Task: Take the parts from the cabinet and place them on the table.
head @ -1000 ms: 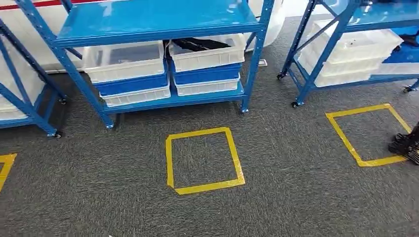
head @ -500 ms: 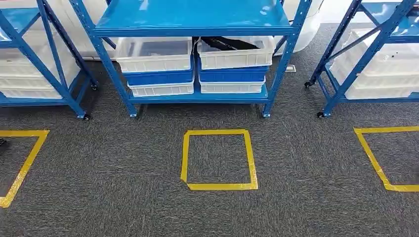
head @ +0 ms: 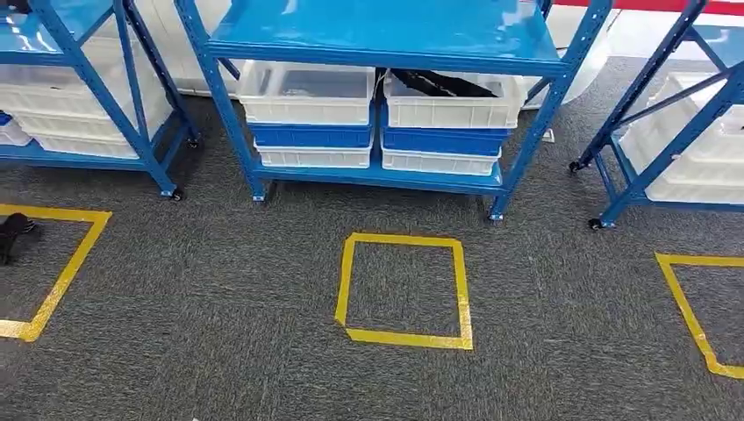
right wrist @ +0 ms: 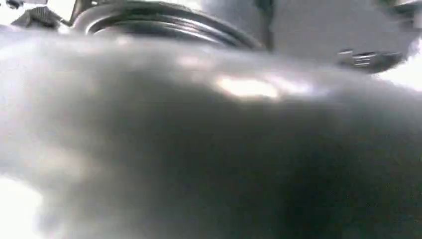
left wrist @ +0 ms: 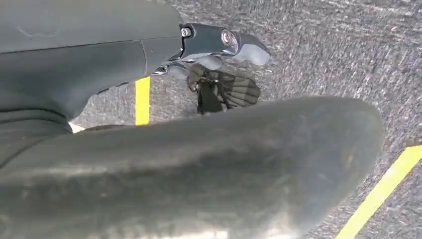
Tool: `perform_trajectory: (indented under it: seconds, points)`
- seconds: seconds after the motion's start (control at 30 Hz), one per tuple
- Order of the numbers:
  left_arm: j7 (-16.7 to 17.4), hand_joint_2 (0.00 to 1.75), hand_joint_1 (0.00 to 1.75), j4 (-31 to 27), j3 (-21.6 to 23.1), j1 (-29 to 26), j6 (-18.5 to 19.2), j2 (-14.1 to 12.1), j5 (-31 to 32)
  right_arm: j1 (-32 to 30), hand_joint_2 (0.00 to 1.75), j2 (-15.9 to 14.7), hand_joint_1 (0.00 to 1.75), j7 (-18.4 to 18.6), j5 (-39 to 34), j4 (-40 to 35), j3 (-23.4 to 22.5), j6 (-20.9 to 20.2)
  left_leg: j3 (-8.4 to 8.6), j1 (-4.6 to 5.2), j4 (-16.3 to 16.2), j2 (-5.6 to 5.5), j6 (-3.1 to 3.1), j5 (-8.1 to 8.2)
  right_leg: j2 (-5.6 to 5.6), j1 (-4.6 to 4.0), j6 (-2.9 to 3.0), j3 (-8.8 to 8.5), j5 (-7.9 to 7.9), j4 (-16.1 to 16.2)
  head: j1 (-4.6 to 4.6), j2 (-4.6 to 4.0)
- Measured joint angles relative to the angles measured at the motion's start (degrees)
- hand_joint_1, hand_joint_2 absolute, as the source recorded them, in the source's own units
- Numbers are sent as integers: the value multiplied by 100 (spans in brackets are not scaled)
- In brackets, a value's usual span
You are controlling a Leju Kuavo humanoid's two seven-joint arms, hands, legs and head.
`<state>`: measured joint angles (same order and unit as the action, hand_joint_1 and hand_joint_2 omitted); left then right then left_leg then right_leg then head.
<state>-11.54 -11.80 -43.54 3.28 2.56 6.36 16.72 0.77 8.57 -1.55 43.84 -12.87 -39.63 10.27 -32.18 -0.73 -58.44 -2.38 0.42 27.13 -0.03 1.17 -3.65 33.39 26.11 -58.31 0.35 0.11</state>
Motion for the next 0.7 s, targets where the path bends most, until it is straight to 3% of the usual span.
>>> perform_trajectory:
  seconds: [0.03, 0.13, 0.17, 0.2, 0.23, 0.3, 0.33, 0.37, 0.4, 0.47, 0.5, 0.53, 0.57, 0.6, 0.67, 0.7]
  points:
    - [0, 0, 0, 0, 0, 1, -7, 0, -2, 17, 0, 2, 0, 0, 5, -2, 0, 0, 8, 15, -6, -23, -30, 68, 2, -13, 94, -49, 25, 19, -8, -2]
    - [-2, 0, 0, -2, -4, 2, -9, -2, 7, 29, 0, 2, 0, 0, 35, -2, -2, 9, 52, -15, 45, -16, -120, 148, 1, -51, 245, -75, 94, 27, -31, 0]
    - [-2, 0, 0, -15, -2, 0, -9, -5, 7, 16, 0, 4, 0, 0, 40, -7, -4, 9, 49, -45, -21, 45, -145, 147, 5, 23, 302, -176, 101, 64, -50, -2]
    - [-9, 0, 0, -13, -4, 1, -9, -5, 9, -6, 0, 6, 0, -2, 46, -7, -7, 15, -30, -34, -260, 144, -163, 209, -4, 17, 368, -266, 155, 64, -102, -2]
    - [-11, 0, 0, -13, -7, 1, -11, 0, 9, -8, 0, 9, 0, -2, 50, -7, -9, 20, -253, -39, -668, 184, -186, 355, -22, 16, 423, -336, 201, 64, -134, -2]
    - [-11, 0, 0, -11, -7, -11, -15, 2, 13, -7, 0, 11, 0, -2, 55, -7, -24, 24, -896, -44, -1639, 209, -220, 635, -31, 0, 432, -464, 323, 63, -133, -2]
    - [-11, 0, 0, -9, -7, -17, -18, 2, 15, -10, 0, 13, 0, -2, 55, -7, -37, 24, -1170, -44, -1942, 209, -222, 620, -28, -6, 429, -546, 392, 63, -144, -2]
    - [-11, 0, 0, -9, -7, -23, -20, 2, 13, -16, 0, 11, 0, -2, 55, -7, -44, 26, -1296, -44, -1940, 210, -210, 449, -24, -6, 422, -585, 466, 63, -133, -2]
    - [-11, 0, 0, -9, -9, -36, -35, -2, 13, -26, 0, 11, 0, -2, 55, -7, -46, 26, -1286, -42, -1671, 211, -189, 127, -16, -6, 413, -708, 559, 66, -144, 0]
    - [-13, 0, 0, -9, -11, -50, -35, -9, 13, -39, 0, 22, 0, -2, 55, -7, -48, 26, -996, -20, -616, 227, -100, -646, -13, -4, 381, -979, 753, 83, -149, -2]
    - [-13, 0, 0, -9, -11, -75, -37, -17, 13, -59, 0, 37, 0, -2, 55, -5, -50, 26, -908, 23, -344, 265, -36, -769, -18, 11, 359, -1052, 838, 106, -145, -2]
    - [-13, 0, 0, -9, -13, -73, -44, -20, 13, -33, 0, 48, 0, -2, 55, 2, -50, 26, -772, 83, -323, 299, -17, -550, -11, -66, 287, -1090, 902, 120, -140, -2]
    - [-13, 0, 0, -9, -13, -49, -42, -18, 13, -21, 0, 48, 0, -2, 55, 0, -50, 26, -770, 90, -340, 304, 2, -462, -18, -25, 239, -1145, 926, 214, -144, 0]
    - [-18, 0, 0, -9, -13, -52, -42, -18, 15, -7, 0, 46, 0, -4, 55, -2, -50, 33, -722, 104, -258, 277, 50, -397, -33, -37, 188, -1368, 894, 261, -151, -2]
    - [-20, 0, 0, -9, -13, -51, -42, -15, 15, 20, 0, 42, 0, -7, 55, -7, -50, 35, -522, 84, -119, 231, 110, -302, -20, -79, -16, -1242, 635, -55, -146, 0]
    - [-20, 0, 0, -9, -13, -72, -42, -9, 15, 18, 0, 39, 0, -9, 55, -9, -50, 35, -341, 59, 7, 217, 136, -245, -16, -55, -4, -938, 471, -595, -134, -2]
